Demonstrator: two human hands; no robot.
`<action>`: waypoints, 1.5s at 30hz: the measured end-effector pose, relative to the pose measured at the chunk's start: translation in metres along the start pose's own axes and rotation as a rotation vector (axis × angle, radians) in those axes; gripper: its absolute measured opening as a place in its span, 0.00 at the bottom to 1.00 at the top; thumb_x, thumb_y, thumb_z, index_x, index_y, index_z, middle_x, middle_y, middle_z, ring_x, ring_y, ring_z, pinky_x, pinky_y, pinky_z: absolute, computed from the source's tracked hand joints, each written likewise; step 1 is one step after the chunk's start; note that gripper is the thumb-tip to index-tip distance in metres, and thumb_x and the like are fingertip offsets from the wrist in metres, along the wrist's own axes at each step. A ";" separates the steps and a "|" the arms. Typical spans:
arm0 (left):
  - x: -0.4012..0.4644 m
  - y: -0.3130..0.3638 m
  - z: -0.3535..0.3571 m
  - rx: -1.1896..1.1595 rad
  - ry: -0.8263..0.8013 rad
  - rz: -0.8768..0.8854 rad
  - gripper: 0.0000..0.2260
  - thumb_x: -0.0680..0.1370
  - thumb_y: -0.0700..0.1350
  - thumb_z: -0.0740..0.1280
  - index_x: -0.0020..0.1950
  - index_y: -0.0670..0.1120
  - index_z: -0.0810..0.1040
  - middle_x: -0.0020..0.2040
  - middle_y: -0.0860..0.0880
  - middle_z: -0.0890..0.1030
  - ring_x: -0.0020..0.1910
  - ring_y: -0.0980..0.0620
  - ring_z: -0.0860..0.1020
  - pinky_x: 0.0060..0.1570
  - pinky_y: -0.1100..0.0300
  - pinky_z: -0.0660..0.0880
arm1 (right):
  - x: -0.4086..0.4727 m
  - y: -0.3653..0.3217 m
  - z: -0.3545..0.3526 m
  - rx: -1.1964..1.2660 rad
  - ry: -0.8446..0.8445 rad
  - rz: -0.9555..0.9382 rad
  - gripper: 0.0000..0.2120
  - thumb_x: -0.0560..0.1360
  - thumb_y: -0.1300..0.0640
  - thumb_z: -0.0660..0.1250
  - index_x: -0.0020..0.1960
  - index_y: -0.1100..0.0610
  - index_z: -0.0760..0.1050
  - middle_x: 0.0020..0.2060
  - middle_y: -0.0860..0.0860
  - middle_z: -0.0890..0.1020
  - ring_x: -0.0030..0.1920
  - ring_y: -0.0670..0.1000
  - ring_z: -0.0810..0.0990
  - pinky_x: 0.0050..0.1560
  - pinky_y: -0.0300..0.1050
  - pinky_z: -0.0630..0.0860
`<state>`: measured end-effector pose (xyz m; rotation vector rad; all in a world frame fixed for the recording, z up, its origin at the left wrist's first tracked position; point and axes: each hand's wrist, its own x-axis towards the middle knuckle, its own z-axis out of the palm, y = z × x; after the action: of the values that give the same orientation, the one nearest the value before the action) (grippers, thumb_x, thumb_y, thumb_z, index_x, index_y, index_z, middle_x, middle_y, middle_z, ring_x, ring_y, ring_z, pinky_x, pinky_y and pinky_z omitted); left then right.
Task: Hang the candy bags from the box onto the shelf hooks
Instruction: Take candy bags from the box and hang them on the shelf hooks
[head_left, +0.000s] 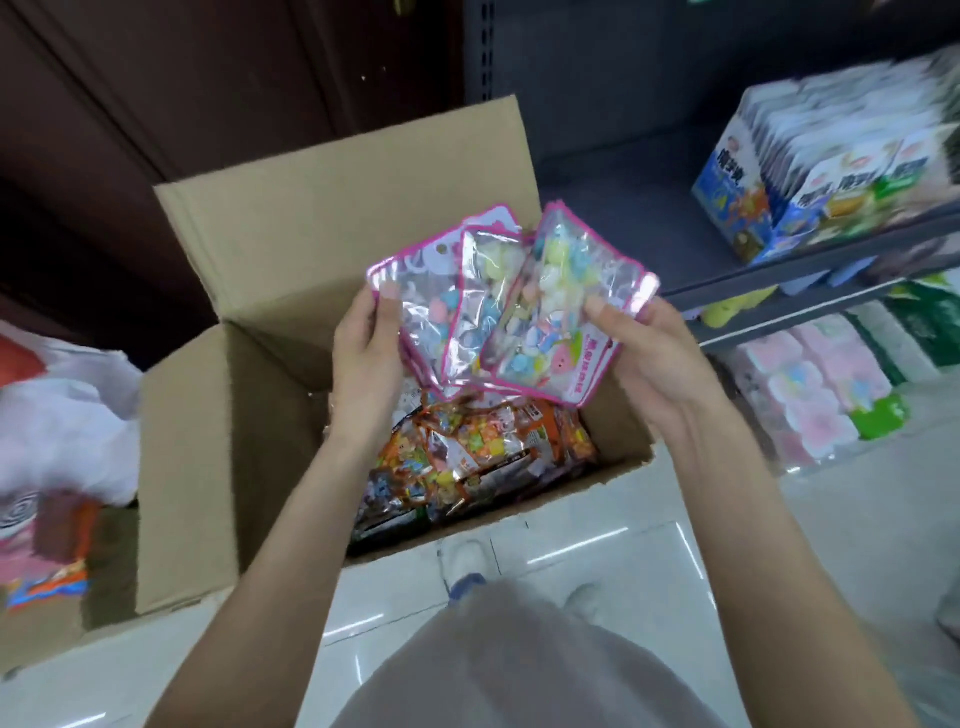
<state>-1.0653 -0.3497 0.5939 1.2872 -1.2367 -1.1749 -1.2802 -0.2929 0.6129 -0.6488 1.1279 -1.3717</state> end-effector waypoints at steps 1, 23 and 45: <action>-0.010 0.008 0.005 -0.015 -0.004 0.013 0.13 0.83 0.50 0.57 0.45 0.60 0.80 0.40 0.56 0.79 0.42 0.52 0.75 0.46 0.47 0.73 | -0.001 -0.002 -0.003 0.011 -0.005 0.018 0.23 0.63 0.54 0.74 0.56 0.60 0.77 0.48 0.53 0.85 0.51 0.53 0.84 0.50 0.46 0.79; -0.114 0.045 0.155 -0.016 -0.185 0.043 0.16 0.75 0.38 0.71 0.59 0.52 0.74 0.50 0.59 0.81 0.47 0.62 0.81 0.43 0.69 0.77 | -0.064 -0.049 -0.148 -0.224 0.212 -0.129 0.09 0.74 0.56 0.68 0.54 0.53 0.79 0.51 0.52 0.85 0.52 0.53 0.84 0.53 0.52 0.79; -0.018 0.046 0.256 0.050 -0.123 -0.023 0.13 0.78 0.47 0.67 0.59 0.55 0.68 0.51 0.60 0.79 0.51 0.61 0.80 0.47 0.63 0.80 | 0.053 -0.140 -0.215 -0.459 0.221 -0.214 0.12 0.74 0.64 0.70 0.57 0.54 0.78 0.47 0.44 0.85 0.48 0.45 0.84 0.45 0.43 0.79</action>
<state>-1.3247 -0.3378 0.6219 1.2843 -1.3515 -1.2624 -1.5392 -0.3129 0.6446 -0.9867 1.6128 -1.3972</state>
